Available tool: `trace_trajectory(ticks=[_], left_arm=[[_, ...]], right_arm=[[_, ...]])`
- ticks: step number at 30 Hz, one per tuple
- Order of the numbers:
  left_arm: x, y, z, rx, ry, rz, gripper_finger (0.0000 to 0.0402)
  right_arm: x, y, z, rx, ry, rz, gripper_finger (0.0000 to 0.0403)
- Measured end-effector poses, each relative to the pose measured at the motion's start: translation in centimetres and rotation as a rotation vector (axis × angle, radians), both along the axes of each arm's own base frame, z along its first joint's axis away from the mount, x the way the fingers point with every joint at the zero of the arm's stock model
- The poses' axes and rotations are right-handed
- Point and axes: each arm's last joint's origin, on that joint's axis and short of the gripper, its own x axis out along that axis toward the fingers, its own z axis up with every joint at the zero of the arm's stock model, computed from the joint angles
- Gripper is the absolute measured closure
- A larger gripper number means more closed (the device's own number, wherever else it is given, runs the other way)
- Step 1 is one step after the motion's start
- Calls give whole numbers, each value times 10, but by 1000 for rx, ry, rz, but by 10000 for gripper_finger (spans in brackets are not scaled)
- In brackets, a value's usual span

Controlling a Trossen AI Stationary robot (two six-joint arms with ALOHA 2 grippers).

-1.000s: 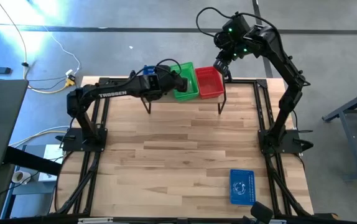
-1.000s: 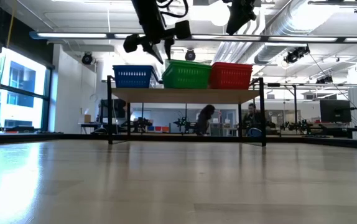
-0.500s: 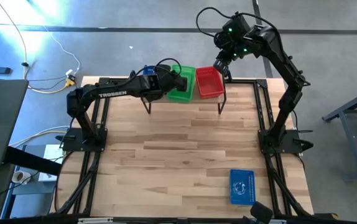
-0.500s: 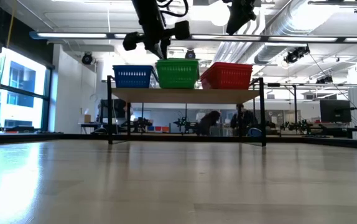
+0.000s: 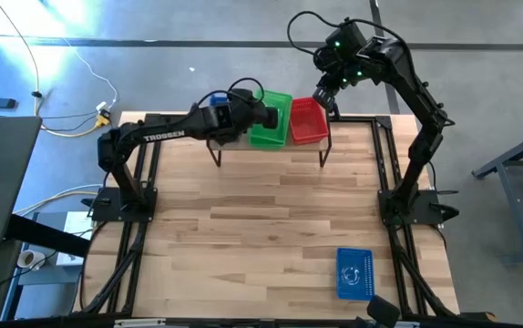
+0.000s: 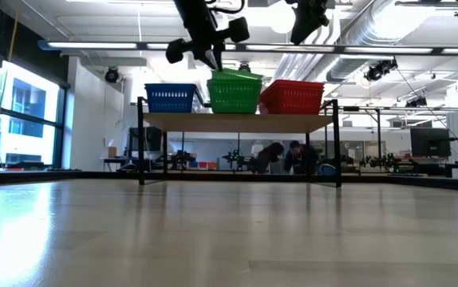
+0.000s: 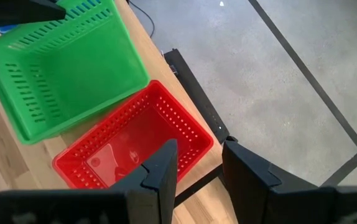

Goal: Stack baskets on shelf by color
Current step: Stack the green bin on top of the green bin on the shelf

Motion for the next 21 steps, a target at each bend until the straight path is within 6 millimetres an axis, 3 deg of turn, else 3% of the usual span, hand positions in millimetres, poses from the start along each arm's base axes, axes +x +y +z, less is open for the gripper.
trace_trajectory(ticks=[21], left_arm=[[-12, 21, 12, -176, -127, -37, 394]], right_arm=[[0, 0, 0, -7, 9, 15, 289]])
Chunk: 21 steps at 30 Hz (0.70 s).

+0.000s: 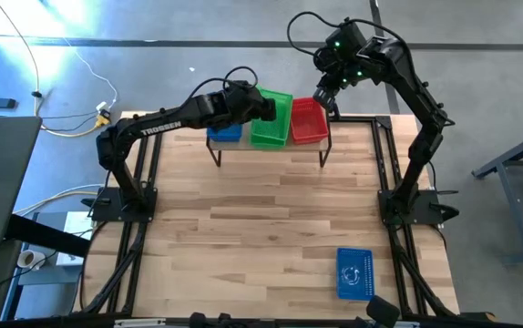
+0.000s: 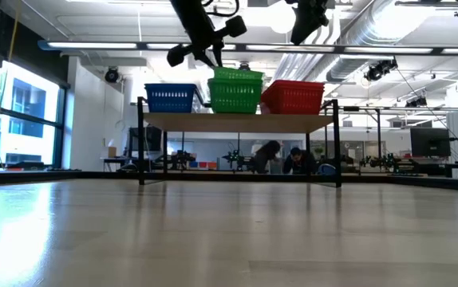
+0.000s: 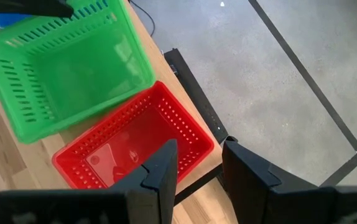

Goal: Stack baskets on shelf by color
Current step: Stack the green bin on top of the green bin on the shelf

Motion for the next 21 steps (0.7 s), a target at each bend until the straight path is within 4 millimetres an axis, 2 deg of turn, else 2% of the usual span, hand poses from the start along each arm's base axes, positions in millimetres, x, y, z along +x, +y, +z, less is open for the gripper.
trace_trajectory(ticks=[10, 21], left_arm=[[-6, 5, -4, -116, -27, -23, 394], [-8, 5, -6, -96, 13, 0, 394]], right_arm=[[0, 0, 0, 0, 0, 0, 289], [0, 0, 0, 6, 2, 3, 289]])
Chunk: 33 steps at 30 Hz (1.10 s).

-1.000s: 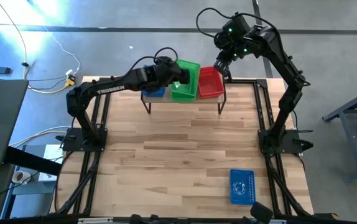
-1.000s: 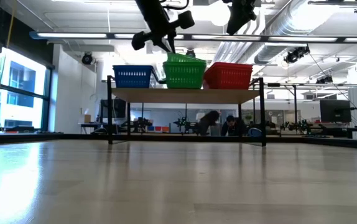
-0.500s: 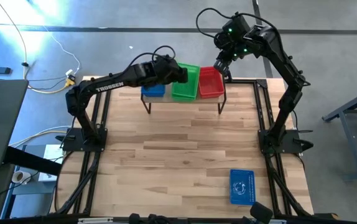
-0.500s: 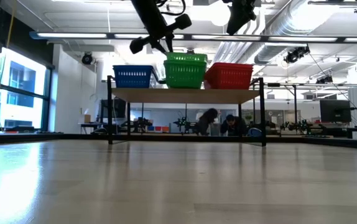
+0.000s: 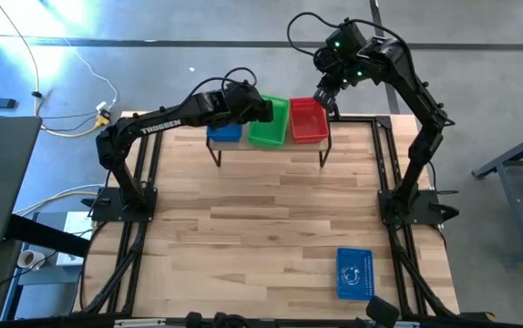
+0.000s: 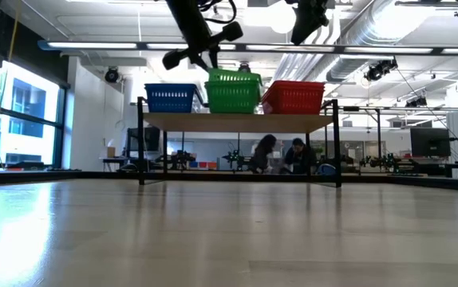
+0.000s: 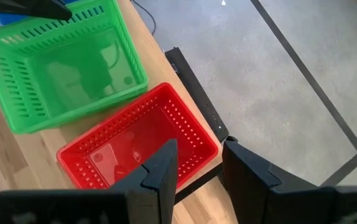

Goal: Stack baskets on shelf by color
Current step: Stack the green bin on top of the green bin on the shelf

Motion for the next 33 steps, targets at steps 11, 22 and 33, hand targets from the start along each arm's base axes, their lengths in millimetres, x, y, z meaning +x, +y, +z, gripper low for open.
trace_trajectory(ticks=[11, 22, 33], left_arm=[[-1, 1, 1, 57, 49, 8, 351], [6, -1, 8, 122, 46, -137, 311], [0, -36, 31, 256, 246, -579, 320]], right_arm=[[0, 0, 0, 2, 3, 0, 289], [-1, 1, -1, 11, 14, 0, 289], [-5, 4, -5, 73, 45, -35, 289]])
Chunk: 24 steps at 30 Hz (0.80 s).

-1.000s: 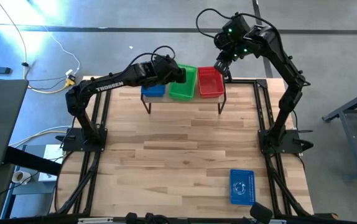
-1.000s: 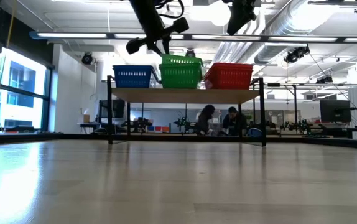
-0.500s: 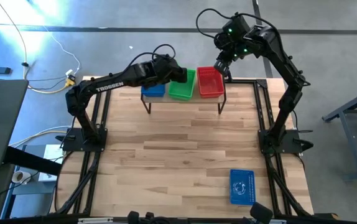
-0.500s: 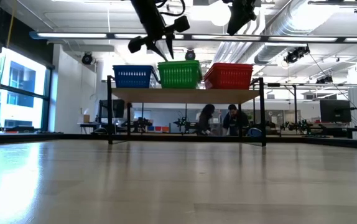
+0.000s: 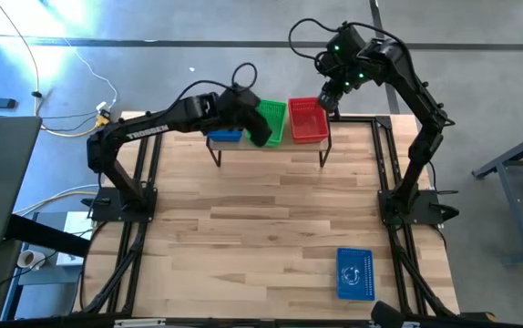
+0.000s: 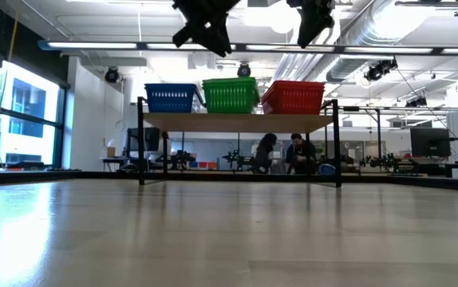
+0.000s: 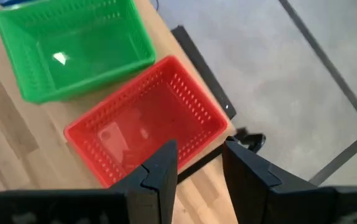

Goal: Stack baskets on shelf by color
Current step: Stack the green bin on top of the green bin on the shelf

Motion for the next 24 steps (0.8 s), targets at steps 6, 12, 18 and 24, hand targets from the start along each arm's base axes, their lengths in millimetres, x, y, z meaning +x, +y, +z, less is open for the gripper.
trace_trajectory(ticks=[6, 12, 18, 24], left_arm=[[6, -21, -19, -11, 136, -205, 322], [15, -41, -43, -17, 191, -290, 322], [24, -55, -56, 27, 167, -355, 322], [24, -48, -69, 19, 183, -336, 322]], right_arm=[[4, 0, -11, 76, 5, 1, 289], [9, 6, -39, 161, 101, 7, 289], [-3, 22, -65, 183, 189, -73, 289], [-23, 46, -75, 167, 126, -146, 289]])
